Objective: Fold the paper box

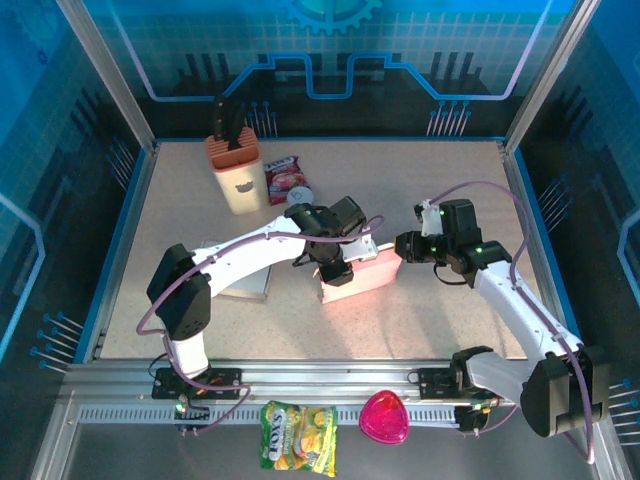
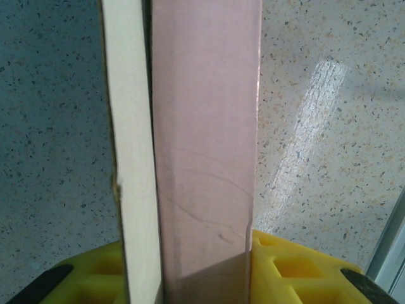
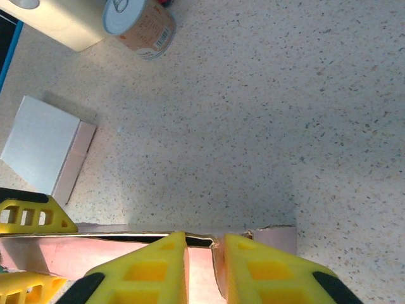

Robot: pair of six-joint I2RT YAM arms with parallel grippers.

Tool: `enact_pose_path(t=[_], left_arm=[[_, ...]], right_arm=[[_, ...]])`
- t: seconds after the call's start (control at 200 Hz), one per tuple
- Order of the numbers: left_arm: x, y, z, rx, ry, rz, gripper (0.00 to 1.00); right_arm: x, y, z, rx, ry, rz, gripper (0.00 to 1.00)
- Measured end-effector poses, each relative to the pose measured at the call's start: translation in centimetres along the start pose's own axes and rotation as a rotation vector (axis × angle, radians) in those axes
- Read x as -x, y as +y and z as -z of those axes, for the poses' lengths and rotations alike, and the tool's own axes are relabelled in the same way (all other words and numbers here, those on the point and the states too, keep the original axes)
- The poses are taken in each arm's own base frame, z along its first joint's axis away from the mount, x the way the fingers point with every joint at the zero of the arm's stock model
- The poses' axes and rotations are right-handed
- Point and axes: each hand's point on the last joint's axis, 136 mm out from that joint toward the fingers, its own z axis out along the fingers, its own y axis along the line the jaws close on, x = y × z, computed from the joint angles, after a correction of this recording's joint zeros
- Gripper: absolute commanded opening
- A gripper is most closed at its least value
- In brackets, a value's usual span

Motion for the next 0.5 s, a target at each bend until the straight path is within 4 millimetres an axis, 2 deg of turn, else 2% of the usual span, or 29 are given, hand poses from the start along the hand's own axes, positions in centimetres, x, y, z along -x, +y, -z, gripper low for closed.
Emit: enact_pose_path(t=[0.355, 0.495], left_arm=[[0.04, 0.01, 0.0, 0.001, -0.002, 0.0, 0.34], [0.05, 0.02, 0.0, 0.001, -0.002, 0.0, 0.34]], right_arm=[[-0.08, -0.71, -0.14, -0.089, 0.012, 0.032, 0.12], [-0.02, -0.62, -0.17, -0.107, 0.009, 0.049, 0.06]])
